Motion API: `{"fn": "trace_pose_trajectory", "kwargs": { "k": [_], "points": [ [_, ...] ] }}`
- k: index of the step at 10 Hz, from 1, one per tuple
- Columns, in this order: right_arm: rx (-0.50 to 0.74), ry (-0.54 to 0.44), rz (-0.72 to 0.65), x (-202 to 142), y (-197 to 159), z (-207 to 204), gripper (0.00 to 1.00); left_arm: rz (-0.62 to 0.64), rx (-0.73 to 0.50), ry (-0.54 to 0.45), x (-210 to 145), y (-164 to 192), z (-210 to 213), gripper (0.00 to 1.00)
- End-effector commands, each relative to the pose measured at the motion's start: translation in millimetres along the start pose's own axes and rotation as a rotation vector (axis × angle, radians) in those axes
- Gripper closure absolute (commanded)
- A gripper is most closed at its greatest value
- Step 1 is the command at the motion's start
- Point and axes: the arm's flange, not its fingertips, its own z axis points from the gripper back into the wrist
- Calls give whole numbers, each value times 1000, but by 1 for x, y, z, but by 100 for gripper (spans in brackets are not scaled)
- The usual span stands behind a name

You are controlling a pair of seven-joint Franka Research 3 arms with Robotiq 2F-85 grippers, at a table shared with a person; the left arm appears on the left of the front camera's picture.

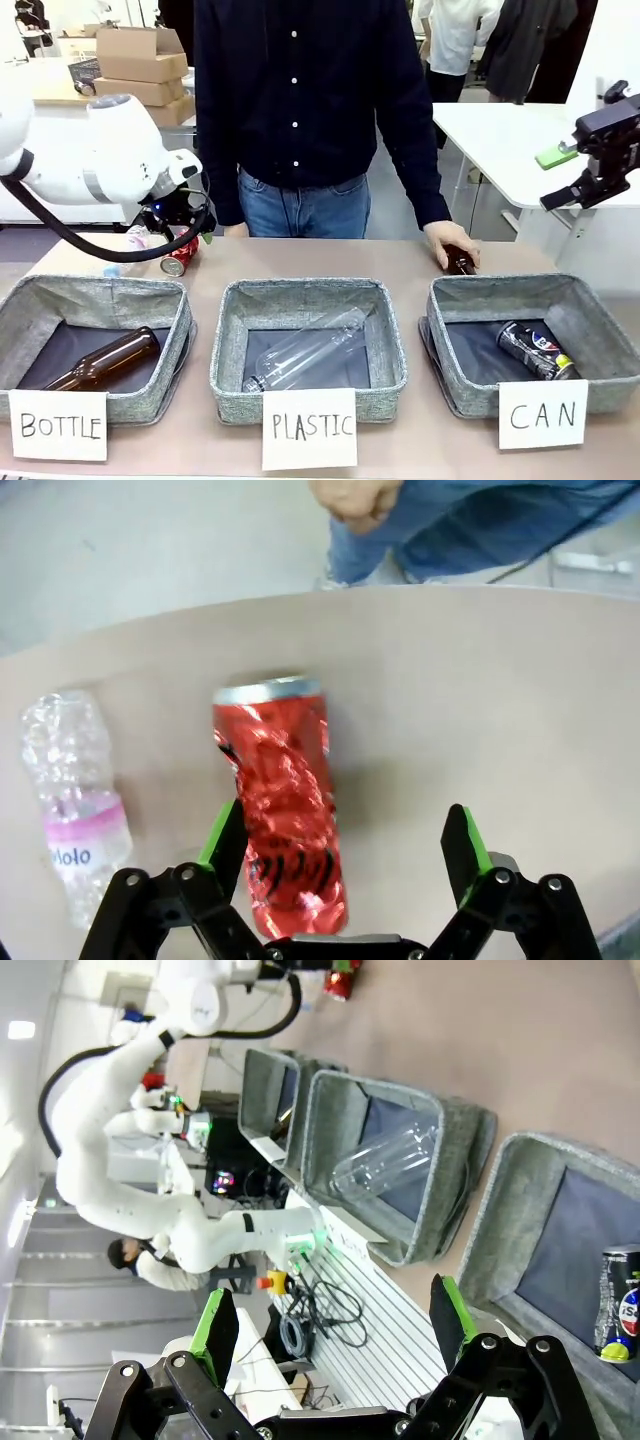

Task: Sort the can waste into the basket.
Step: Pick up the can waste from the table and place it in the right Fabric basket.

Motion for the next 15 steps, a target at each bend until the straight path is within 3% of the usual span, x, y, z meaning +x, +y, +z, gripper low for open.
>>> {"fn": "trace_pose_trajectory", "kwargs": {
  "k": [1,9,10,11,12,13,14,15],
  "points": [
    [-3,6,11,0,2,3,0,68,47,36,17,1,-6,0],
    [-3,6,11,0,2,3,0,132,15,129,19,9,-23,0],
    [-3,6,11,0,2,3,0,127,28,132,18,8,-23,60],
    [-3,6,11,0,2,3,0,125,28,130,17,7,-23,60],
    [-3,6,11,0,2,3,0,121,31,131,17,6,-23,100],
    [-3,6,11,0,2,3,0,122,33,134,17,6,-23,65],
    [-3,6,11,0,2,3,0,122,35,139,17,7,-24,100],
    [-3,6,11,0,2,3,0,119,35,140,16,6,-24,100]
  ]
}}
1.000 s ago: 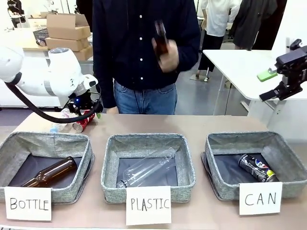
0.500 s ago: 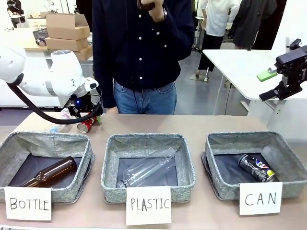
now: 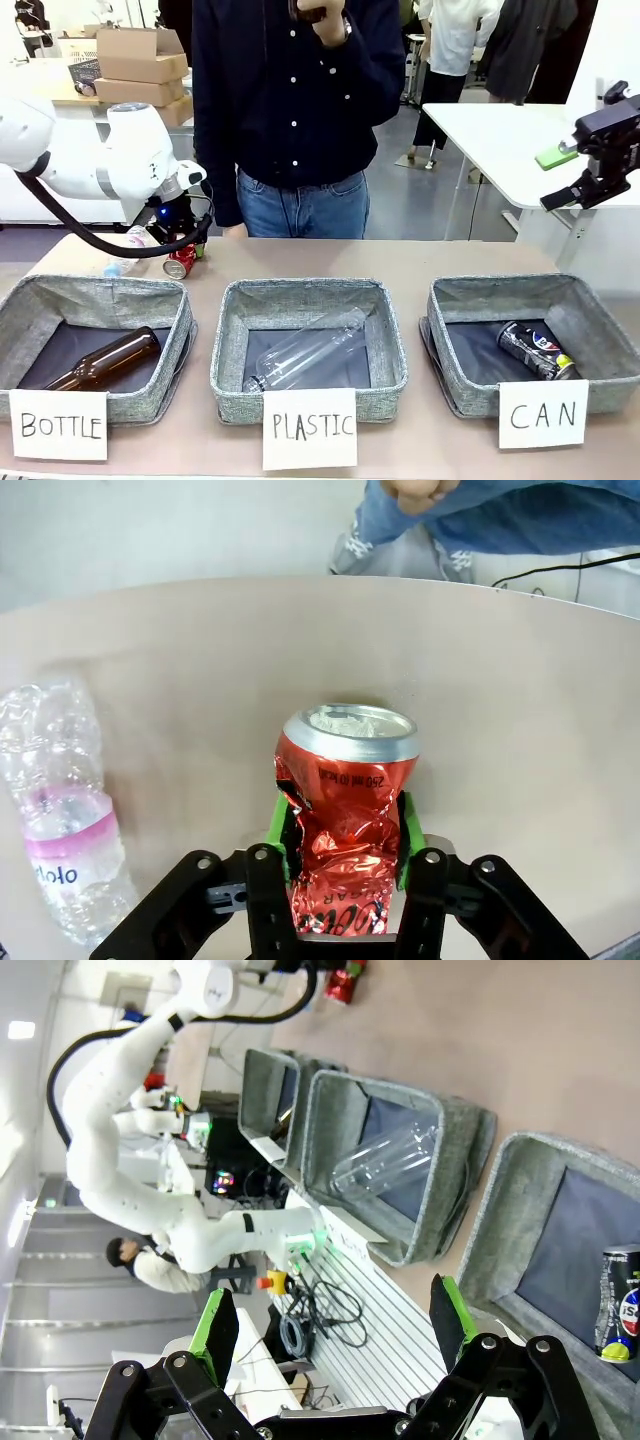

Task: Sort the can waste into the basket.
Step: Pick up the can waste from the table and place it in the right Fabric basket.

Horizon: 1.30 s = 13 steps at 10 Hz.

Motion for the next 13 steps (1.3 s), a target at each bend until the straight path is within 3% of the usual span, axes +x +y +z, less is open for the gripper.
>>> {"fn": "trace_pose_trajectory", "kwargs": {
  "k": [1,5,7,10,12,13],
  "points": [
    [-3,6,11,0,2,3,0,20,9,20,2,-1,1,100],
    [-3,6,11,0,2,3,0,31,-48,31,-6,1,11,100],
    [-3,6,11,0,2,3,0,-36,-164,25,-37,6,70,100],
    [-3,6,11,0,2,3,0,-290,-364,-89,-157,22,223,100],
    [-3,6,11,0,2,3,0,-545,-380,-114,-249,20,258,100],
    [-3,6,11,0,2,3,0,-667,-413,-103,-283,20,256,100]
  ]
}}
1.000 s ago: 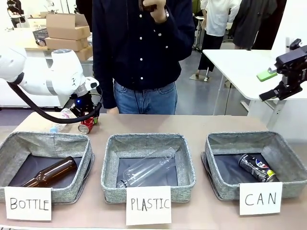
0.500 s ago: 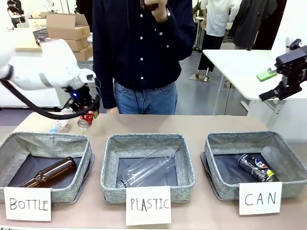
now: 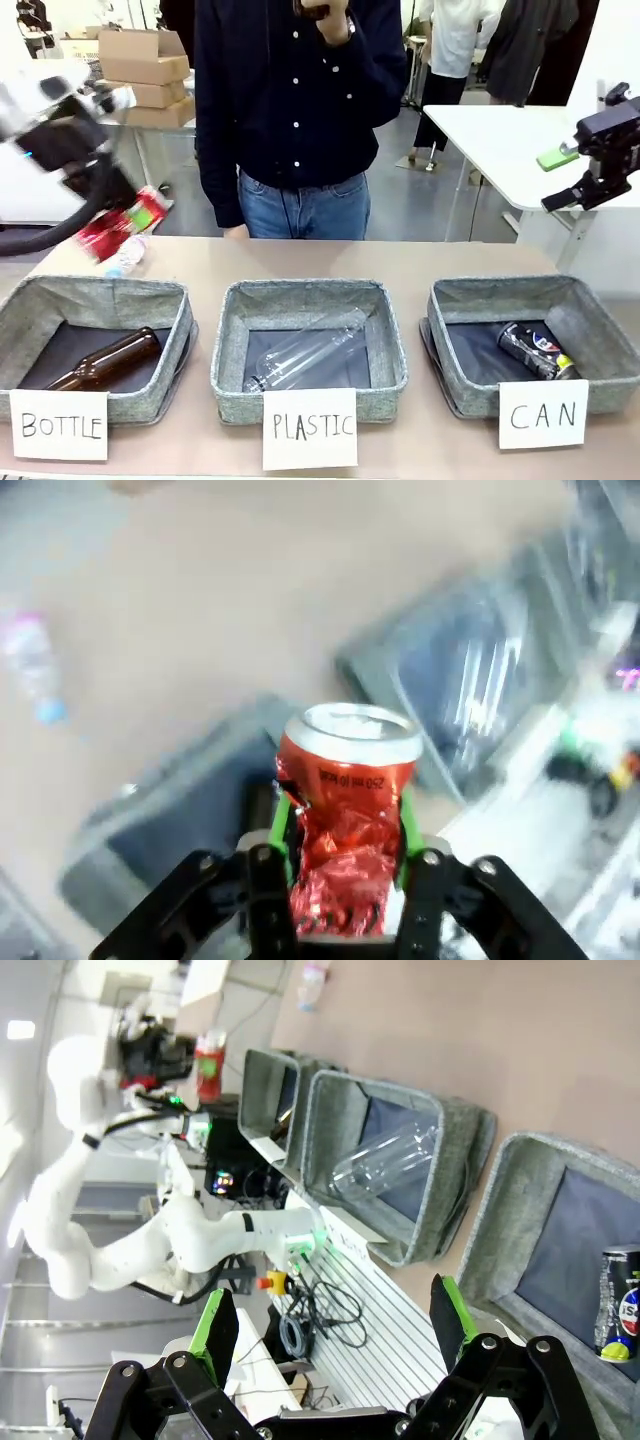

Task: Sort the can waste into the basket.
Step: Pick up the can waste from the table and place it in the right Fabric basket.

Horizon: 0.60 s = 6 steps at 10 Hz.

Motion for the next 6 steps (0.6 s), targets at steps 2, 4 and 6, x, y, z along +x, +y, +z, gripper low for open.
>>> {"fn": "trace_pose_trajectory", "kwargs": {
  "k": [2,4,6],
  "points": [
    [-3,7,10,0,2,2,0,0,0,0,0,0,0,100],
    [-3,7,10,0,2,2,0,0,0,0,0,0,0,100],
    [-3,7,10,0,2,2,0,0,0,0,0,0,0,100]
  ]
}}
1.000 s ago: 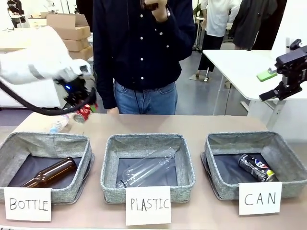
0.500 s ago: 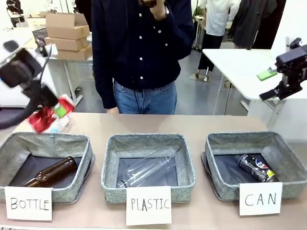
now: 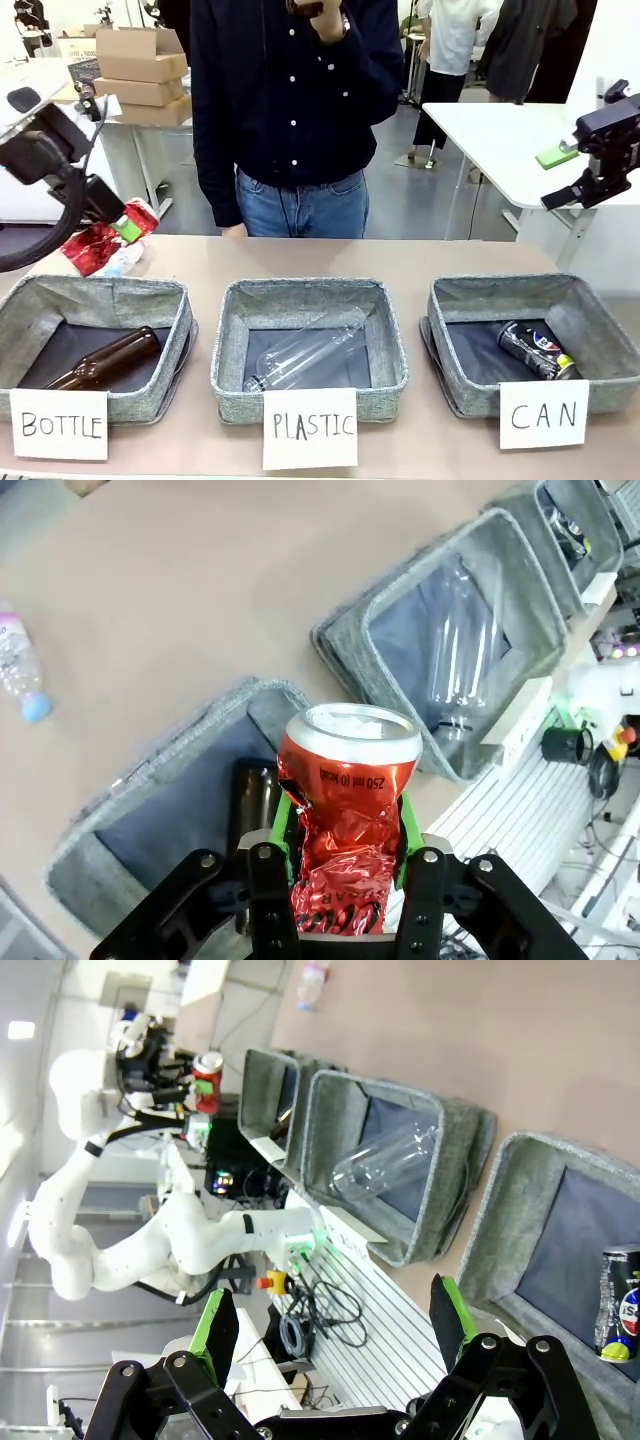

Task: Sort the can waste into the basket.
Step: Pick up the can waste from the table and place it in the right Fabric basket.

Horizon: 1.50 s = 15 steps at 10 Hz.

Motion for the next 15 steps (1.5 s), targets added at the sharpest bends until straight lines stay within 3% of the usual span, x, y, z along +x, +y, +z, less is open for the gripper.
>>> {"fn": "trace_pose_trajectory", "kwargs": {
  "k": [1,2,3,5,7,9,11,12,15],
  "points": [
    [-3,6,11,0,2,2,0,6,9,7,0,-5,3,100],
    [-3,6,11,0,2,2,0,0,0,0,0,0,0,57],
    [0,0,0,0,0,0,0,-134,-69,-60,38,-37,-24,57],
    [-232,-137,-58,-21,-1,70,0,-422,-152,-104,90,-129,-61,57],
    [-382,-323,-190,-68,-28,160,0,-654,-211,-144,124,-231,-110,57],
    [-437,-461,-369,-120,-66,209,0,-814,-316,-172,149,-317,-170,57],
    [-269,-573,-341,-156,-90,211,0,-874,-311,-260,178,-387,-243,57],
    [-436,-480,-342,-146,-70,231,0,-872,-293,-286,188,-405,-273,57],
    [-436,-480,-342,-146,-70,231,0,-843,-286,-254,207,-437,-319,57]
  ]
}}
